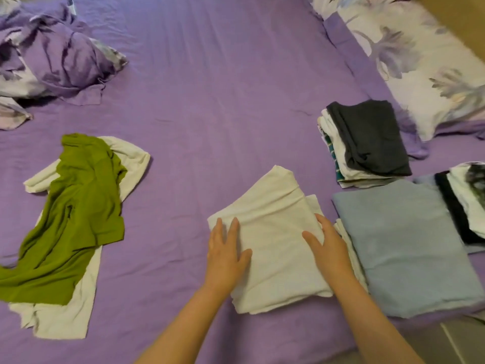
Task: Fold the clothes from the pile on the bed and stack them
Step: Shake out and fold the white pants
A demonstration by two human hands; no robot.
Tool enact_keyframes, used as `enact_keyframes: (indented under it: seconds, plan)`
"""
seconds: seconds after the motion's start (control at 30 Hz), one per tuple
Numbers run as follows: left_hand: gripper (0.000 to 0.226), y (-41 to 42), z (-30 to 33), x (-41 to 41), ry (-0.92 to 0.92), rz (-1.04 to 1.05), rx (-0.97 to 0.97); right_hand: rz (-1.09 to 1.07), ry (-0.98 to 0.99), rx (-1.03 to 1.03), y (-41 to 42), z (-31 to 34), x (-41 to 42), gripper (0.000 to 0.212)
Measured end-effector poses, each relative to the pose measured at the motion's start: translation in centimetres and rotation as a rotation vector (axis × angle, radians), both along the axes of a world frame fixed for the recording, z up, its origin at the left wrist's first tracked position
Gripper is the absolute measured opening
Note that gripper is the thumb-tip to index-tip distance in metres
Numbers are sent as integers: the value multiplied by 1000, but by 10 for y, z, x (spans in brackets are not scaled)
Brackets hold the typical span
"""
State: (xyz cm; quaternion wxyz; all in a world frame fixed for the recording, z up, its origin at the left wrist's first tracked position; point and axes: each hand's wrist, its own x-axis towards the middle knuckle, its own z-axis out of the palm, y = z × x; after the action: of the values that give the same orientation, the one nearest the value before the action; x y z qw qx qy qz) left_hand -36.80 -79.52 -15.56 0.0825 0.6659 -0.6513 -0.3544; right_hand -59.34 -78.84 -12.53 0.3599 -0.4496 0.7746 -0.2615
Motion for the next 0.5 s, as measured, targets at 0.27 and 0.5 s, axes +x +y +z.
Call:
enact_keyframes:
  seconds: [0.27, 0.5]
  plan:
    - [78, -4, -39, -37, -308, -240, 141, 28, 143, 166, -12, -36, -55, 52]
    - [95, -8, -60, -54, -449, -371, 147, 376, 564, 179, -9, -71, -47, 62]
